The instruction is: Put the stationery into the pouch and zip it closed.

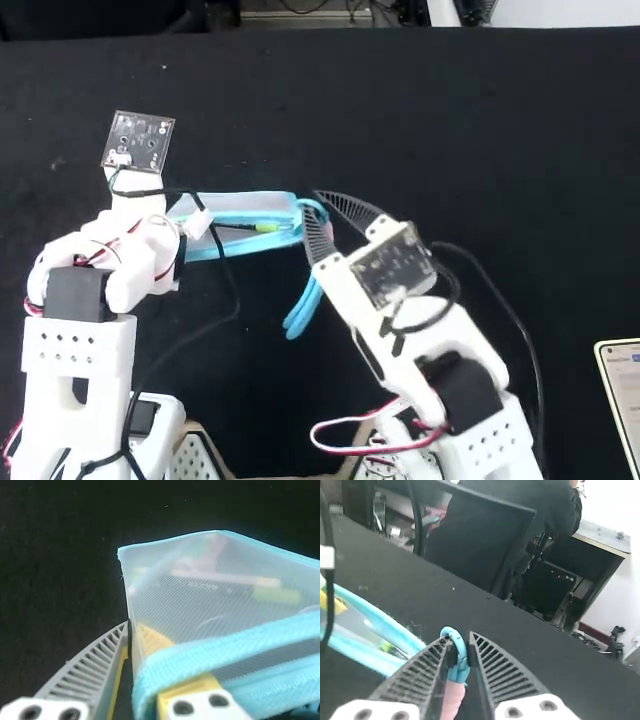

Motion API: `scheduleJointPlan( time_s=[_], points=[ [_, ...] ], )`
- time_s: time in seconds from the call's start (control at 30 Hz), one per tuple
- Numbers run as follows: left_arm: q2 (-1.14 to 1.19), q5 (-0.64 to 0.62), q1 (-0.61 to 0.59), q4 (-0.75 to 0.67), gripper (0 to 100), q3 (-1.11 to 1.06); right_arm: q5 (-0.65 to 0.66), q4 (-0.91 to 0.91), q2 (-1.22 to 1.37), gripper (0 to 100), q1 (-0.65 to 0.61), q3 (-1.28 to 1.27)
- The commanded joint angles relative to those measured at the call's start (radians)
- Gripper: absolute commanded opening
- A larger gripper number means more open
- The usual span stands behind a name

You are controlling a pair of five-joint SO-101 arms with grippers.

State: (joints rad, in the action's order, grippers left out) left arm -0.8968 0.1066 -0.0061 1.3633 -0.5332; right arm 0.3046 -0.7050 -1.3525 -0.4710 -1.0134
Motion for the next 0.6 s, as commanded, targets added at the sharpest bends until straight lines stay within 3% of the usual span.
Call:
scheduleJointPlan(
  time_s=[0.0, 0.2, 0.37, 0.57],
  points=[
    [-0.018, 0.008, -0.015, 0.052, 3, 0.154, 0.066, 0.009, 0.059, 1.1, 0.015, 0.087],
    [-0.017, 0.014, -0.015, 0.144, 3, 0.266, 0.034, -0.155, 0.022, 1.1, -0.002, 0.150],
    [-0.008, 0.014, -0.153, 0.126, 3, 0.228, -0.034, -0.405, -0.051, 1.1, -0.124, 0.219],
    [-0.008, 0.014, -0.234, 0.075, 3, 0.140, -0.032, -0.351, -0.048, 1.5, -0.285, 0.094]
  ],
)
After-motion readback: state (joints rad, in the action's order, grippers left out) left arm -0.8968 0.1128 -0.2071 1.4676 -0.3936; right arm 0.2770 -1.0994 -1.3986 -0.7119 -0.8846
